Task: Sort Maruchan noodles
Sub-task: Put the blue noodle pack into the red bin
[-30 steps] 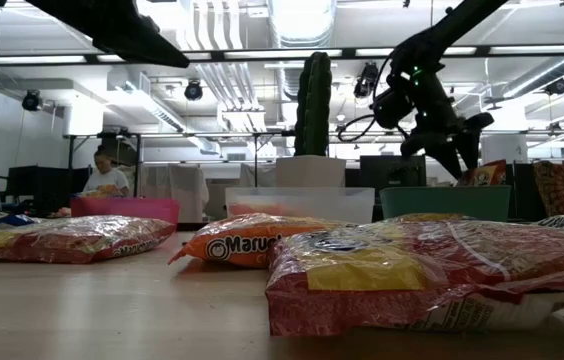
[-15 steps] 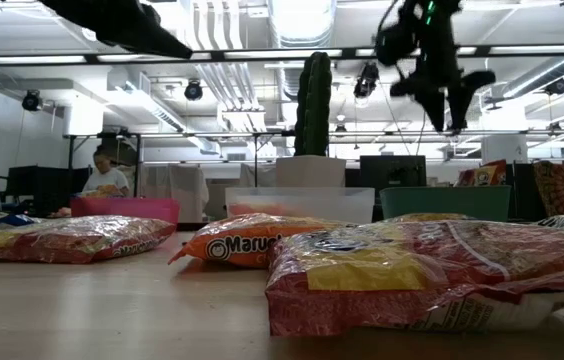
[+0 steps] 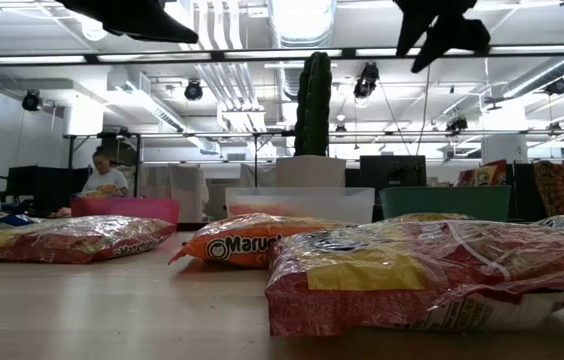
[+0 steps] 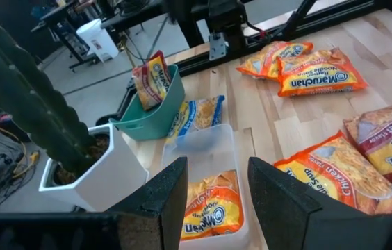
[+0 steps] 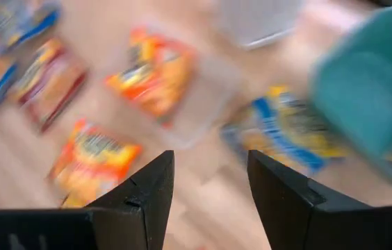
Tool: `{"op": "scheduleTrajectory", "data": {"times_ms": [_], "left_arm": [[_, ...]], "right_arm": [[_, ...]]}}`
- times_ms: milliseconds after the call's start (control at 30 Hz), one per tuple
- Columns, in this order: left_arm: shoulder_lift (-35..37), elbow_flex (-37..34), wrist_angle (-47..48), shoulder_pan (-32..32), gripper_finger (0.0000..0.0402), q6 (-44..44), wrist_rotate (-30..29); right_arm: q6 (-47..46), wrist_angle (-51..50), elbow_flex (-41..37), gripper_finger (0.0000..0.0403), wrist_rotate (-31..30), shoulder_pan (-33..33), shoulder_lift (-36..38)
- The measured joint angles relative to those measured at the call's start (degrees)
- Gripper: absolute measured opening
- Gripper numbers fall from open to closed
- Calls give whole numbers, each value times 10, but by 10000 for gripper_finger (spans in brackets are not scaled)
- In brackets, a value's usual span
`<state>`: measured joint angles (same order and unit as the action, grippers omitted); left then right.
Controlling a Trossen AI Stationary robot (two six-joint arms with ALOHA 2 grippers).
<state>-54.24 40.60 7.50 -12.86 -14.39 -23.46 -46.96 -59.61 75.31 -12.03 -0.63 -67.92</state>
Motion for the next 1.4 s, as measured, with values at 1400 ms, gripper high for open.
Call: {"op": "scheduleTrajectory", "data": {"times_ms": [1400], "left_arm": [[0, 0, -13, 0, 135, -1, 0]], "right_arm": [[255, 197, -245, 171, -202, -69, -212]]}}
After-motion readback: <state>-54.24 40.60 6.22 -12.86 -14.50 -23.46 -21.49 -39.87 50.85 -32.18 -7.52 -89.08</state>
